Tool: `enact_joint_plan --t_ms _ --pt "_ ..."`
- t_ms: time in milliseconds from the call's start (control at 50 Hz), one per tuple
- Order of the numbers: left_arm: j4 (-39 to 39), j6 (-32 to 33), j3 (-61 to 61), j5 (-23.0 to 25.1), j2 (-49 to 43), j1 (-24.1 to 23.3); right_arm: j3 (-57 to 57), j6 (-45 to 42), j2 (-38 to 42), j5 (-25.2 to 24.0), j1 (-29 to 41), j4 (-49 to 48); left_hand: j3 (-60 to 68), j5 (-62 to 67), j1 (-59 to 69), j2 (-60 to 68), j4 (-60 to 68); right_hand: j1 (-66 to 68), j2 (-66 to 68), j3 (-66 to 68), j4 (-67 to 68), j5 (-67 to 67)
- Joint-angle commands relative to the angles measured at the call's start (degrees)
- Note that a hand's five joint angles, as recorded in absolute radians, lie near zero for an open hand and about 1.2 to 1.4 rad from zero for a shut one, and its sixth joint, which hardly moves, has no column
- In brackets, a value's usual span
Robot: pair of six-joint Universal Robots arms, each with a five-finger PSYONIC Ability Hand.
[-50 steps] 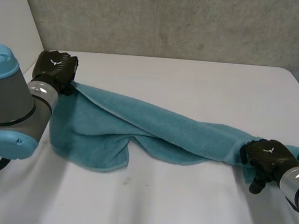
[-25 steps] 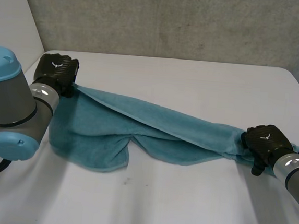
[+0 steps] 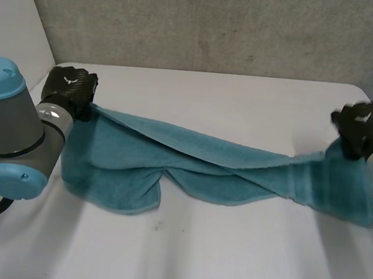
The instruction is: Fold the laundry
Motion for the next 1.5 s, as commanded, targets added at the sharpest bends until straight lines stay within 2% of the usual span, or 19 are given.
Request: enact_joint_plan --t_ms 20,40,120,200,380,440,540,580,640,680,700,760,820,900,1040,1100,1220,1320,1500 --pt "-2.83 0.37 -1.94 0.1 2.57 1.23 -10.26 1.84 -2.36 -1.02 -1.27 20.69 11.57 13.9 15.7 11.21 11.44 24.19 12.8 12.46 11.94 13.77" --pt "-3.87 0.37 -2.54 0.1 2.84 1.49 -10.29 1.84 -2.35 -1.02 -1.28 20.76 11.57 13.9 15.7 11.21 11.44 24.19 12.8 12.46 11.94 13.77" --pt "-8.0 0.64 -4.3 0.19 3.02 1.94 -18.61 -1.57 8.42 -0.41 -1.89 38.91 11.57 13.9 15.7 11.21 11.44 24.19 12.8 12.46 11.94 13.77" --pt "-9.68 2.57 -4.92 0.45 1.87 1.85 -23.1 -4.75 13.1 -0.32 -1.37 42.47 11.57 13.9 15.7 11.21 11.44 24.19 12.8 12.46 11.94 13.77" --pt "-4.76 13.03 5.36 3.09 -7.88 1.85 -37.53 -1.33 18.74 6.01 -0.66 30.08 11.57 13.9 15.7 11.21 11.44 24.19 12.8 12.46 11.94 13.77" --pt "-1.51 16.11 13.53 3.18 -9.38 1.85 -51.12 1.13 19.27 8.38 0.83 23.24 11.57 13.9 15.7 11.21 11.44 24.19 12.8 12.46 11.94 13.77" --pt "6.75 16.99 25.31 3.0 -8.85 1.76 -62.12 5.33 18.74 9.43 1.79 10.61 11.57 13.9 15.7 11.21 11.44 24.19 12.8 12.46 11.94 13.77" --pt "15.93 16.64 28.55 2.57 -5.01 1.67 -62.49 7.64 18.04 9.96 2.41 5.82 11.57 13.9 15.7 11.21 11.44 24.19 12.8 12.46 11.94 13.77" --pt "21.77 16.02 27.25 2.48 -1.22 1.5 -59.68 11.77 13.2 10.76 3.56 -0.51 11.57 13.9 15.7 11.21 11.44 24.19 12.8 12.46 11.94 13.77" --pt "23.0 15.67 25.59 2.47 0.36 1.32 -49.64 14.66 6.73 9.18 3.73 -4.53 11.57 13.9 15.7 11.21 11.44 24.19 12.8 12.46 11.94 13.77" --pt "23.1 15.41 22.88 2.39 2.12 1.41 -49.57 14.67 6.7 9.17 3.73 -4.55 11.57 13.9 15.7 11.21 11.44 24.19 12.8 12.46 11.94 13.77" --pt "22.93 15.14 17.17 2.3 5.02 1.06 -34.69 16.16 -0.49 4.45 3.29 -8.41 11.57 13.9 15.7 11.21 11.44 24.19 12.8 12.46 11.94 13.77" --pt "22.66 15.14 10.15 1.43 6.35 1.32 -29.71 16.16 -1.83 2.58 3.2 -9.65 11.57 13.9 15.7 11.21 11.44 24.19 12.8 12.46 11.94 13.77" --pt "21.61 15.05 -1.37 -0.51 8.63 1.67 -15.41 15.81 -3.23 -2.33 3.12 -9.65 11.57 13.9 15.7 11.21 11.44 24.19 12.8 12.46 11.94 13.77" --pt "21.52 15.14 -19.31 0.19 9.61 2.2 1.83 15.28 -3.15 -7.43 3.12 -9.56 11.57 13.9 15.7 11.21 11.44 24.19 12.8 12.46 11.94 13.77" --pt "21.52 15.05 -22.23 0.36 7.94 2.38 6.39 14.24 -1.66 -8.32 3.03 -9.56 11.57 13.9 15.7 11.21 11.44 24.19 12.8 12.46 11.94 13.77" --pt "19.59 15.84 -24.79 1.24 1.87 2.2 8.87 9.75 3.62 -7.88 1.01 -8.86 10.59 12.93 14.72 10.23 10.47 24.19 12.8 12.46 11.94 13.77" --pt "12.74 16.02 -24.09 1.42 1.87 2.29 7.38 6.41 4.06 -7.61 -0.05 -4.74 4.05 6.38 8.17 3.68 3.92 24.19 12.8 12.46 11.94 13.77" --pt "6.93 15.67 -22.06 1.86 6.26 2.29 6.15 6.76 4.15 -7.44 -1.98 -3.5 -35.63 -33.3 -31.51 -35.99 -35.76 24.19 12.8 12.46 11.94 13.77"
